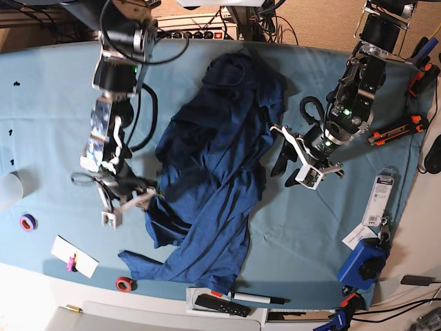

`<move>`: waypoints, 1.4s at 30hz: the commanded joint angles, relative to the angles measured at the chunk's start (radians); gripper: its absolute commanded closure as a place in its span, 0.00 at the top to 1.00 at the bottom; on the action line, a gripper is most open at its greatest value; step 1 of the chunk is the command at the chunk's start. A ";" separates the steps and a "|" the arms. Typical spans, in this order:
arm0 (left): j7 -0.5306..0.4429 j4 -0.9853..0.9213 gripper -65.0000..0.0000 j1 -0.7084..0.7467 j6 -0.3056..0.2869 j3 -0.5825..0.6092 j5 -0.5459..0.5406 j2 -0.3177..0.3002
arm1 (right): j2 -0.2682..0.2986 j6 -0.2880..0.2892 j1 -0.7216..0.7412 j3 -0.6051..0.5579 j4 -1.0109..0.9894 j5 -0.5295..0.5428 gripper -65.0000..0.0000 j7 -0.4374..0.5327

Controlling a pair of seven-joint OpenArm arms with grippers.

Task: Layout the t-shirt on the table in an organized manner, then fold the t-shirt properly
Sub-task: 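Drag the held fabric with the right gripper away from the left gripper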

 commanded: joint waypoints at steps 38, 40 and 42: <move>-0.058 -0.106 0.35 -0.019 -0.002 -0.007 -0.060 -0.005 | 0.291 -0.050 -0.507 0.003 0.597 -0.320 0.00 -0.448; -0.058 -0.106 0.35 -0.019 -0.007 -0.007 -0.060 -0.005 | 0.315 -0.105 -0.542 0.003 0.597 -0.362 0.00 -0.443; -0.058 -0.106 0.35 -0.019 -0.037 -0.007 -0.060 -0.005 | 0.337 -0.172 -0.567 0.003 0.597 -0.386 0.00 -0.433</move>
